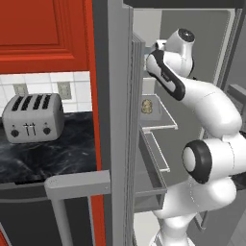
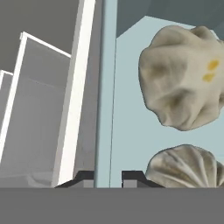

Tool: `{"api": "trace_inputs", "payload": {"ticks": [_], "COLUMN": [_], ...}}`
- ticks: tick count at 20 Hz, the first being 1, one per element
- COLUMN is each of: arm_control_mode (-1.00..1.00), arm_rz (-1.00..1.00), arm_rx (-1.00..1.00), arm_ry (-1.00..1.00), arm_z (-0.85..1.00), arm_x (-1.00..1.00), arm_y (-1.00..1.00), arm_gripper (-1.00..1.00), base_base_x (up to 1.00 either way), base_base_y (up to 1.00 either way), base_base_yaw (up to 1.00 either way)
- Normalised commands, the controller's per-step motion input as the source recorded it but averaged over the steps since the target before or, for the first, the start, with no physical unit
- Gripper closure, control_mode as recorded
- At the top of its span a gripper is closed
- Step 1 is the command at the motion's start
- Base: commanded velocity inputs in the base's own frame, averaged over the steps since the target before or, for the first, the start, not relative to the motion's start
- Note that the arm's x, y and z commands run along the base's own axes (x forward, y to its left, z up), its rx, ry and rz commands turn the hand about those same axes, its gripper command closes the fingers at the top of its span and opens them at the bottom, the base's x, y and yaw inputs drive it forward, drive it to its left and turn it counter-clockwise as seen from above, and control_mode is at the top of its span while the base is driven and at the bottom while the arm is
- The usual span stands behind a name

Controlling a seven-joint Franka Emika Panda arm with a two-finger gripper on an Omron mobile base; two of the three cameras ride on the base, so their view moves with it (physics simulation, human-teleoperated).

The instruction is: Place two dumplings into each of the tupperware containers and then place the containers in the fridge.

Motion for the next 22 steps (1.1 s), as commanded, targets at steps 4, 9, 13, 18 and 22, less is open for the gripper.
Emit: {"api": "trace_inputs", "payload": {"ticks": [4, 9, 13, 18, 22], "arm_control_mode": [-1.00, -1.00, -1.00, -1.00, -1.00], "arm_rz": [0.00, 0.00, 0.00, 0.00, 0.00], "arm_rx": [0.00, 0.00, -0.01, -0.01, 0.00], "arm_ry": [0.00, 0.00, 0.00, 0.00, 0.00], "arm_z": [-0.07, -0.34, -0.31, -0.36, -0.29], "arm_x": [0.73, 0.30, 0.18, 0.19, 0.22], "arm_y": [0.00, 0.02, 0.07, 0.15, 0.13], "arm_gripper": [1.00, 1.00, 1.00, 1.00, 1.00], "base_base_x": [0.00, 0.00, 0.00, 0.00, 0.00], "base_base_y": [0.00, 0.00, 0.00, 0.00, 0.00], "base_base_yaw": [0.00, 0.00, 0.00, 0.00, 0.00]}}
